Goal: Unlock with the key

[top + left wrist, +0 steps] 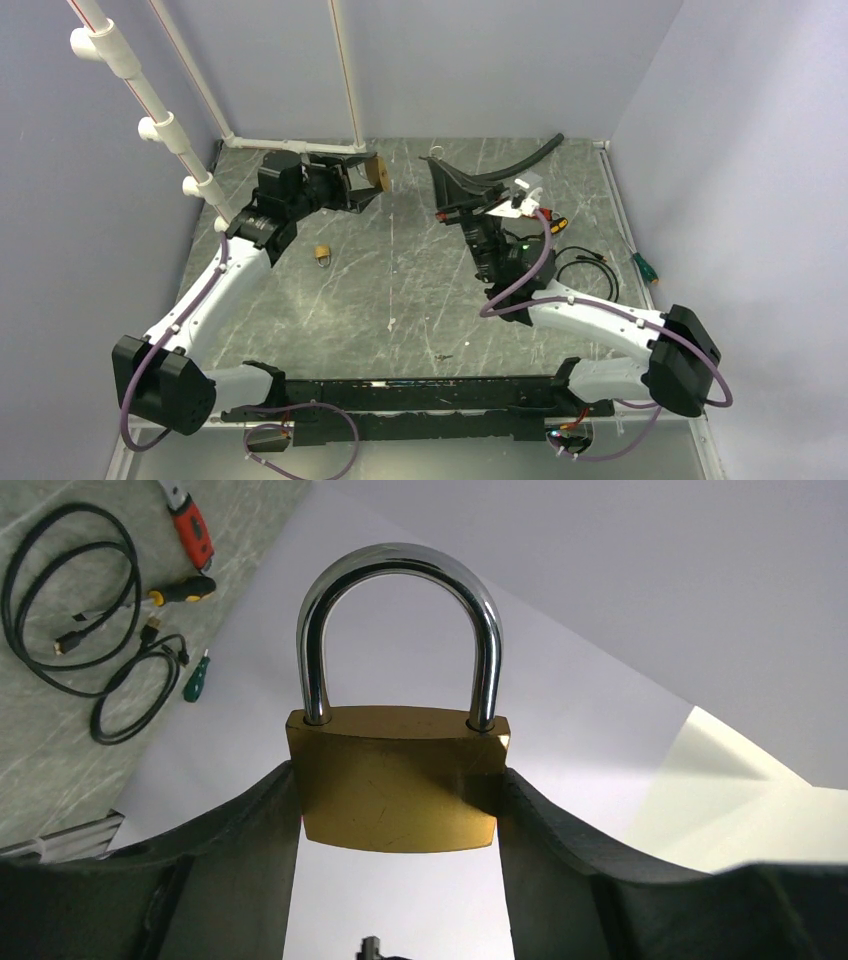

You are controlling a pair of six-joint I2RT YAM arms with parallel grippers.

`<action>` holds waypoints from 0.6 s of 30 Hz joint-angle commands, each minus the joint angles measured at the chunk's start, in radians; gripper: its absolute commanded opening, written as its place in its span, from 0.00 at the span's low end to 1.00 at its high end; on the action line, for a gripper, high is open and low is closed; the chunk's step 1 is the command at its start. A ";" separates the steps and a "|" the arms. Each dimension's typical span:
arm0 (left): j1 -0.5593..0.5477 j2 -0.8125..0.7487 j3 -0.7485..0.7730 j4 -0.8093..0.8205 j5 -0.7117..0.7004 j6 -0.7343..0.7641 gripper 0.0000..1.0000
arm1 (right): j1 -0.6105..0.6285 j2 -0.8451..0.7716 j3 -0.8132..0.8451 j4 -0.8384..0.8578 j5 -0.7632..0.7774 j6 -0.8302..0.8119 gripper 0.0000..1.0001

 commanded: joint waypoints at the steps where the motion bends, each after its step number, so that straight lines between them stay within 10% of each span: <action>1: 0.012 -0.028 0.069 0.107 0.098 -0.054 0.00 | 0.008 0.067 -0.004 0.025 -0.141 0.020 0.00; 18: 0.017 -0.046 0.076 0.095 0.105 -0.067 0.00 | 0.026 0.194 0.020 0.103 -0.153 -0.049 0.00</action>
